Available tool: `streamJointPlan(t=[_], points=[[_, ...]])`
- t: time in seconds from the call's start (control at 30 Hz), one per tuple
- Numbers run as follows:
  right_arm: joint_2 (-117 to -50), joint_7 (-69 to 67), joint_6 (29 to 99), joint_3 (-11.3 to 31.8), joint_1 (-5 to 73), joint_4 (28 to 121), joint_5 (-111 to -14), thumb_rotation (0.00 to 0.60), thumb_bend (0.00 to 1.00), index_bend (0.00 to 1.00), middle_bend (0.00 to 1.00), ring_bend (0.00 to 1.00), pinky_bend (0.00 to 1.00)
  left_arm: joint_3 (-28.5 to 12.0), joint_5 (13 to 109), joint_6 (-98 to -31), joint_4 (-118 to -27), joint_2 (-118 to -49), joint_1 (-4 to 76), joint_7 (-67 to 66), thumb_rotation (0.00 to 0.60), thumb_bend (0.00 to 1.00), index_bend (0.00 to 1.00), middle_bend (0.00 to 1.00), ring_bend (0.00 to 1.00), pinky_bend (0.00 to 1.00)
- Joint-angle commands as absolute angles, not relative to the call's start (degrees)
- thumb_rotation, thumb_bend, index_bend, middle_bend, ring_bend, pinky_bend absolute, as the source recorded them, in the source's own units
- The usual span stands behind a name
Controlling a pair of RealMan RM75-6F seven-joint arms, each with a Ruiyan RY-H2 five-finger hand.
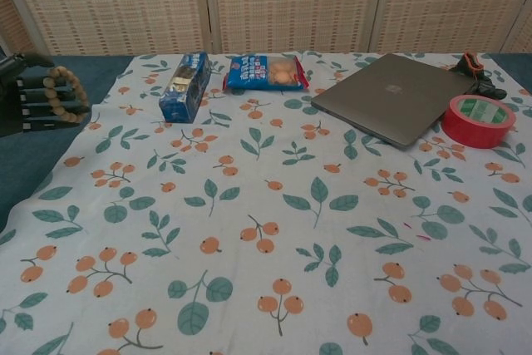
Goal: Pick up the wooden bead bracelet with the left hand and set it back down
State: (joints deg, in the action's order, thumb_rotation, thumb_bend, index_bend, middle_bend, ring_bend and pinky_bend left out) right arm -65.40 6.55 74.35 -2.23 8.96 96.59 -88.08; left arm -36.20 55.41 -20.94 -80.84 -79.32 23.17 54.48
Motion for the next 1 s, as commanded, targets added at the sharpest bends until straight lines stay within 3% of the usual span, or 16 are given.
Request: streamJointPlan(t=[0.03,0.37,0.5,0.63,0.8,1.0], points=[[-65.4,6.6,74.3,-2.2,9.0,96.6,-88.1,0.518,0.31,0.0,0.0,0.0,0.0,-36.2,55.9,-20.9,-80.5,-79.5,23.2,54.8,0.372,0.54,0.59,0.56,0.23,0.09],[-65.3,6.6,74.4,-2.2,8.9,96.7,-88.1,0.517,0.31,0.0,0.0,0.0,0.0,-36.0,56.5,-20.3,-80.5,-79.2,23.2,56.1,0.407,0.54,0.59,0.56,0.23,0.09],[-65.3,6.6,74.4,-2.2,8.9,96.7,-88.1,0.517,0.31,0.0,0.0,0.0,0.0,-36.0,56.8,-20.0,-80.7,-79.1,23.2,56.5,0.464,0.67,0.59,0.56,0.23,0.09],[-65.3,6.5,74.5,-2.2,8.9,96.7,-88.1,0.517,0.31,0.0,0.0,0.0,0.0,-36.2,57.7,-19.7,-81.0,-78.9,23.0,56.9,0.599,0.83,0.59,0.55,0.22,0.08],[-65.2,6.3,74.6,-2.1,8.9,96.7,-88.1,0.518,0.31,0.0,0.0,0.0,0.0,-36.7,59.4,-19.1,-81.5,-78.9,22.7,58.1,0.6,0.96,0.59,0.54,0.22,0.08],[-65.2,6.3,74.5,-2.1,8.9,96.7,-88.1,0.517,0.31,0.0,0.0,0.0,0.0,-37.2,60.9,-18.4,-81.4,-79.0,22.4,59.7,0.6,1.0,0.59,0.54,0.21,0.08]])
